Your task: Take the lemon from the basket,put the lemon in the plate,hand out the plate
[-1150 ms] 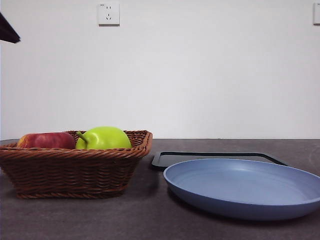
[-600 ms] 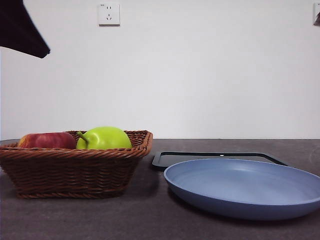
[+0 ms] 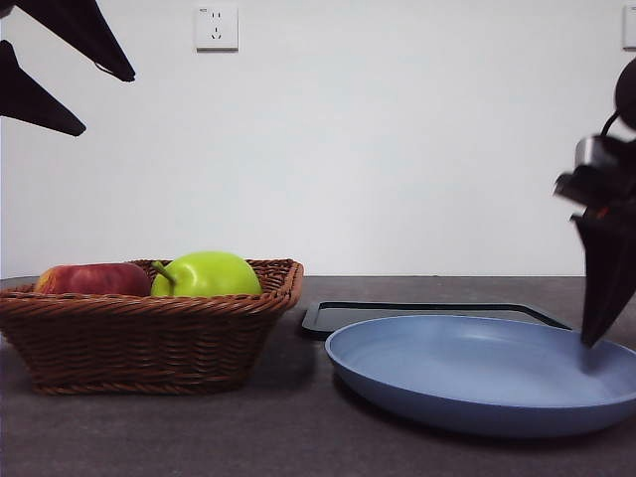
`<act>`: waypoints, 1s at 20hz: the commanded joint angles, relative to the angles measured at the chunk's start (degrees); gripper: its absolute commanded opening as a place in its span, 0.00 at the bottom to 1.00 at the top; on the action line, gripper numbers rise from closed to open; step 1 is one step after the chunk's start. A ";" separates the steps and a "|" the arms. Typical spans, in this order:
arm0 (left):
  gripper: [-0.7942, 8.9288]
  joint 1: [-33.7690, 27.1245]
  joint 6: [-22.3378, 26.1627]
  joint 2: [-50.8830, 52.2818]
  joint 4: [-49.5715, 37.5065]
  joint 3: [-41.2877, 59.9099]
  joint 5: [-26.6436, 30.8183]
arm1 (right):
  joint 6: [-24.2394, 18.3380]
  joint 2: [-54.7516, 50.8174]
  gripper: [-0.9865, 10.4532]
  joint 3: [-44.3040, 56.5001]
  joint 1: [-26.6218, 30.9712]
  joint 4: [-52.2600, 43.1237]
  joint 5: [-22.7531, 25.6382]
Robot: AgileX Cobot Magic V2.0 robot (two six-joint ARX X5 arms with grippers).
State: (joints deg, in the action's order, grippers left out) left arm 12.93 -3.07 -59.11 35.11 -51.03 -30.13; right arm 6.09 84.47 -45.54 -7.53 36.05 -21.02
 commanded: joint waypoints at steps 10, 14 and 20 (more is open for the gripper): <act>0.47 0.28 -0.46 -0.33 -0.31 -0.83 0.15 | 2.49 4.15 0.09 -0.72 -1.90 -1.60 0.33; 0.47 0.39 -3.78 -0.35 -0.81 -0.83 2.49 | 2.47 -1.49 0.09 -0.72 -1.86 0.55 0.22; 0.47 1.81 -7.39 -4.31 -3.89 -2.08 9.16 | 2.45 -14.51 0.09 -0.72 -1.86 6.58 0.24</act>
State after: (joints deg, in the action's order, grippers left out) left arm 14.41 -9.41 -62.30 31.64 -52.25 -21.17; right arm 8.56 69.52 -45.82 -9.28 42.96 -20.56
